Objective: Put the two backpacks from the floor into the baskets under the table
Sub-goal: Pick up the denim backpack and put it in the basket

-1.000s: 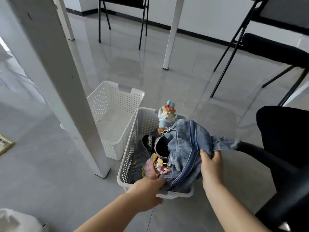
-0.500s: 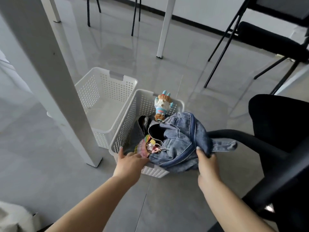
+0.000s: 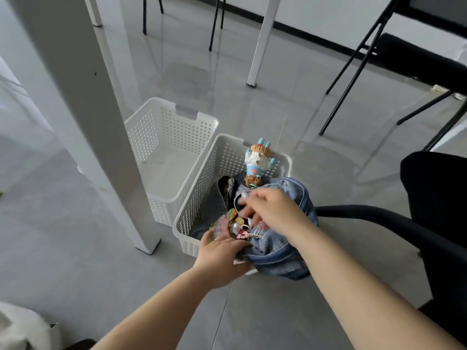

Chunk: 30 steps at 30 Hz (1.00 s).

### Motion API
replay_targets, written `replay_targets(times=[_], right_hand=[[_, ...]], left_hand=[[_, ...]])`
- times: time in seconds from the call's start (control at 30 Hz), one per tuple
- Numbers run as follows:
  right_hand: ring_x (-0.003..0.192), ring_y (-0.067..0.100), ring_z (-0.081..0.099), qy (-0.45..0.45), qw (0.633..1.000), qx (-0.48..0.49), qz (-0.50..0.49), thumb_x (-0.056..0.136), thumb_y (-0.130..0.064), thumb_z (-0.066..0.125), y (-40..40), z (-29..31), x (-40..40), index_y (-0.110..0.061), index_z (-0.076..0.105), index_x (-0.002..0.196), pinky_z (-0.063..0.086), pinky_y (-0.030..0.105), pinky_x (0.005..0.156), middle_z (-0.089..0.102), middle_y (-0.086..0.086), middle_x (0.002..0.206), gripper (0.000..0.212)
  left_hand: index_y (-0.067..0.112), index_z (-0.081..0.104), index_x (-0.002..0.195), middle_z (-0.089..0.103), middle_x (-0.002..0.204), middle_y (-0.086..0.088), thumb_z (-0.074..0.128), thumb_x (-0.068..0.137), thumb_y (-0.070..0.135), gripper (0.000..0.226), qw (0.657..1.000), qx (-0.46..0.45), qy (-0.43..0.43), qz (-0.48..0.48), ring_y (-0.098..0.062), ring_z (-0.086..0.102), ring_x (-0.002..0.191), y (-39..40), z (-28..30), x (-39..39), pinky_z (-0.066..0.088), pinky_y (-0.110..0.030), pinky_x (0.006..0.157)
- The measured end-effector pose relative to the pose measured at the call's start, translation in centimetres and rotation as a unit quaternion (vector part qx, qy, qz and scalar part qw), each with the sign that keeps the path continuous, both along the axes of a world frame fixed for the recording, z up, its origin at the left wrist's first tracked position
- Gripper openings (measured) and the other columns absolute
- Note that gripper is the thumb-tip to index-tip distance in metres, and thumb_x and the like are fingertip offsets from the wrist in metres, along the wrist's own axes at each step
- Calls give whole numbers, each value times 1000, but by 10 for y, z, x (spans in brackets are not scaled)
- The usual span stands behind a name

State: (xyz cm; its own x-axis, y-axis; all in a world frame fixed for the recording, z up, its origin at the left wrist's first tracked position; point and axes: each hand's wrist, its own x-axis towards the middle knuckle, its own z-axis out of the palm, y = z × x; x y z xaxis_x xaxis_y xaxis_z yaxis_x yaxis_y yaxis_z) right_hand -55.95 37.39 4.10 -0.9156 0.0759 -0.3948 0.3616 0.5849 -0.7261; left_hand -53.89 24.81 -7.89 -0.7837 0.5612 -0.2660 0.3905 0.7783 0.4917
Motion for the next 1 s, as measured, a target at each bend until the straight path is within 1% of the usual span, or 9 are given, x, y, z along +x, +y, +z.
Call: replay_targets(times=[0.1, 0.2, 0.27, 0.33, 0.53, 0.7, 0.83, 0.93, 1.0], right_hand=[[102, 15, 62, 116, 989, 90, -26, 92, -27, 52, 2, -38, -65, -19, 64, 115, 50, 32, 89, 66, 2, 116, 27], [127, 28, 47, 69, 977, 203, -19, 90, -33, 55, 10, -75, -117, -21, 40, 142, 38, 34, 101, 40, 9, 146, 55], [131, 34, 42, -17, 968, 245, -58, 88, -42, 56, 15, -96, -135, -20, 17, 150, 37, 40, 103, 31, 11, 152, 76], [129, 36, 45, -76, 957, 259, -103, 85, -50, 56, 21, -110, -134, -16, 9, 150, 38, 41, 102, 38, 13, 149, 87], [124, 35, 51, -101, 945, 296, -96, 80, -50, 60, 37, -134, -116, -12, 29, 141, 42, 45, 101, 52, 16, 138, 78], [117, 35, 54, -50, 944, 322, 45, 82, -37, 59, 36, -127, -111, -29, 36, 141, 46, 38, 93, 52, 12, 137, 63], [113, 36, 52, -22, 878, 458, 139, 89, -31, 46, 48, -114, -111, -47, 36, 138, 39, 41, 94, 44, 10, 129, 52], [128, 34, 39, -53, 822, 543, 162, 92, -24, 45, 52, -106, -111, -40, 29, 144, 30, 46, 105, 36, 11, 141, 57], [141, 32, 25, -23, 816, 543, 197, 91, -27, 47, 42, -99, -103, -34, 20, 148, 17, 57, 113, 24, 11, 155, 63]], left_hand=[[37, 47, 128, 53, 132, 17, 45, 82, 64, 53, 1000, -4, -6, -26, -11, 36, 132, -3, -6, -1, 3, -44, 112], [36, 50, 125, 55, 127, 15, 44, 84, 62, 50, 999, 5, -20, -35, -12, 38, 130, -5, -6, -4, 4, -43, 111], [35, 50, 127, 55, 127, 12, 44, 84, 61, 51, 999, 9, -23, -37, -14, 38, 130, -6, -6, -7, 4, -43, 111], [34, 49, 128, 54, 129, 12, 43, 85, 61, 52, 999, 8, -28, -46, -14, 37, 131, -8, -7, -10, 4, -44, 111], [35, 50, 127, 52, 133, 13, 41, 82, 64, 54, 998, 6, -39, -57, -15, 37, 131, -8, -9, -9, 5, -47, 113], [37, 49, 127, 53, 134, 12, 35, 78, 66, 59, 997, 2, -36, -62, -17, 37, 132, -10, -9, -8, 5, -46, 113], [37, 49, 128, 53, 133, 12, 38, 81, 66, 57, 997, 3, -32, -63, -16, 36, 132, -11, -7, -8, 6, -45, 112], [37, 49, 127, 55, 131, 12, 28, 74, 71, 67, 997, 3, -29, -65, -16, 36, 131, -12, -6, -7, 6, -43, 111], [37, 50, 127, 55, 131, 13, 31, 76, 72, 65, 998, 3, -25, -59, -16, 36, 131, -11, -6, -7, 6, -42, 111]])
